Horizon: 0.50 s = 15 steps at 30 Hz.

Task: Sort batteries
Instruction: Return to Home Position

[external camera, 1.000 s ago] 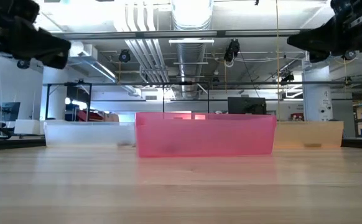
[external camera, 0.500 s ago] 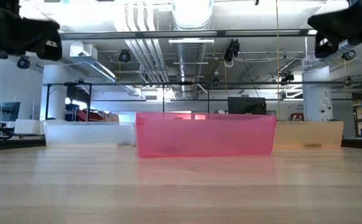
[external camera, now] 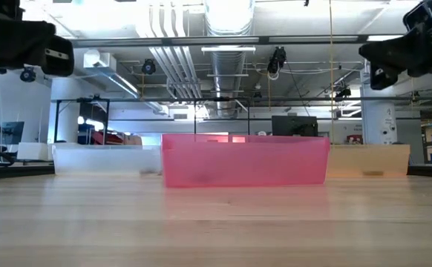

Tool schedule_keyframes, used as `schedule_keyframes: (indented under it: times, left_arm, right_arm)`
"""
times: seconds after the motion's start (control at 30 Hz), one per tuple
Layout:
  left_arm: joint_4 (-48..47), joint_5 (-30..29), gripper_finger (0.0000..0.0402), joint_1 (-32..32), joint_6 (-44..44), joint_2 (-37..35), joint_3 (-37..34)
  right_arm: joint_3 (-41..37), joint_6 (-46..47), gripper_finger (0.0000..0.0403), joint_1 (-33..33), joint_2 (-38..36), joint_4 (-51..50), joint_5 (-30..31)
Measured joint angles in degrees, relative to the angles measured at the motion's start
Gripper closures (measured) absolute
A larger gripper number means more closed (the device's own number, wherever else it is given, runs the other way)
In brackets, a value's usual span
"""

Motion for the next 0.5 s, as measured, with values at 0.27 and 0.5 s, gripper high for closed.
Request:
schedule_keyframes:
  times: [0.27,0.5]
  left_arm:
    - [-0.99,5.62,0.0401,0.31,3.47,0.12,0.0]
    - [-0.99,6.72,0.0401,0.35,0.94,0.12,0.0]
  right_arm:
    - [-0.02,-2.46,0.0394,0.24,0.03,1.87,6.41]
    - [-0.04,1.96,0.0394,2.11,1.57,1.15,6.86]
